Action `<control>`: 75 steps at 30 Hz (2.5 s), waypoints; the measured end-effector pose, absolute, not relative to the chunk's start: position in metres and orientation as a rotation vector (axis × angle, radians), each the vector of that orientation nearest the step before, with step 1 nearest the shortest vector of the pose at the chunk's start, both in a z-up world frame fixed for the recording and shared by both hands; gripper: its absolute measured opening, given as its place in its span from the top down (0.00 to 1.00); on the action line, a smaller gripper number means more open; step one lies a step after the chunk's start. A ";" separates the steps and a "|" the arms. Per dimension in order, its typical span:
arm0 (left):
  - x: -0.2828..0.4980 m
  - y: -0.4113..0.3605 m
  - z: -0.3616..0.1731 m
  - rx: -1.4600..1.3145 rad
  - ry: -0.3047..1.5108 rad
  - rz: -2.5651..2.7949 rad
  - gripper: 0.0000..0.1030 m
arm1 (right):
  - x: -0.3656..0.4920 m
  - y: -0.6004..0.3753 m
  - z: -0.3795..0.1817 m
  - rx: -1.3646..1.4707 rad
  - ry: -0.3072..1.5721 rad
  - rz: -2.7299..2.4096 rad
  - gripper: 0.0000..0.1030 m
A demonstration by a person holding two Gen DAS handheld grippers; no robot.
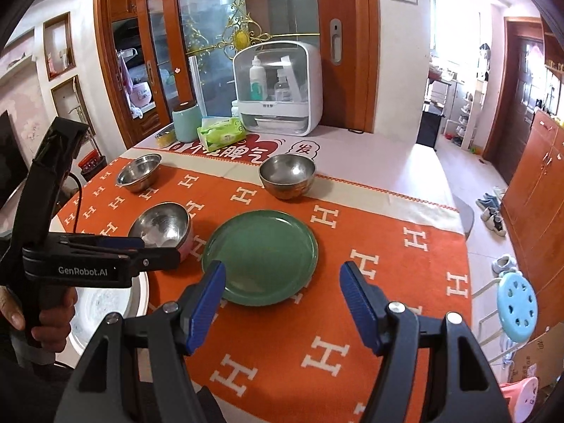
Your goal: Organize plates and bowls
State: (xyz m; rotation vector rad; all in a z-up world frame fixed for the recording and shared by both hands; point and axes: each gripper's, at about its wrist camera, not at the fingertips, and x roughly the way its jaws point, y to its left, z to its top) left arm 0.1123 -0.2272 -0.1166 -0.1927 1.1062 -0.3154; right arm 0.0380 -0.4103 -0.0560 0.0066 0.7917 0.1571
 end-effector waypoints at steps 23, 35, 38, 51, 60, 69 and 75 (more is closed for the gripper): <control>0.158 -0.242 -0.198 -0.361 1.253 -0.177 0.26 | 0.090 -0.430 -0.137 0.123 0.914 0.205 0.35; 0.177 -0.252 -0.230 -0.350 1.297 -0.087 0.26 | 0.120 -0.447 -0.170 0.210 0.937 0.271 0.36; 0.180 -0.255 -0.232 -0.339 1.288 -0.071 0.26 | 0.127 -0.449 -0.179 0.214 0.948 0.285 0.42; 0.194 -0.267 -0.232 -0.243 1.224 -0.009 0.26 | 0.144 -0.451 -0.203 0.236 0.984 0.350 0.64; 0.203 -0.273 -0.232 -0.172 1.195 0.011 0.26 | 0.143 -0.452 -0.206 0.236 0.966 0.369 0.71; 0.203 -0.274 -0.231 -0.155 1.186 0.019 0.30 | 0.144 -0.455 -0.206 0.224 0.974 0.343 0.82; 0.202 -0.270 -0.229 -0.171 1.181 0.033 0.39 | 0.143 -0.454 -0.205 0.217 0.991 0.330 0.84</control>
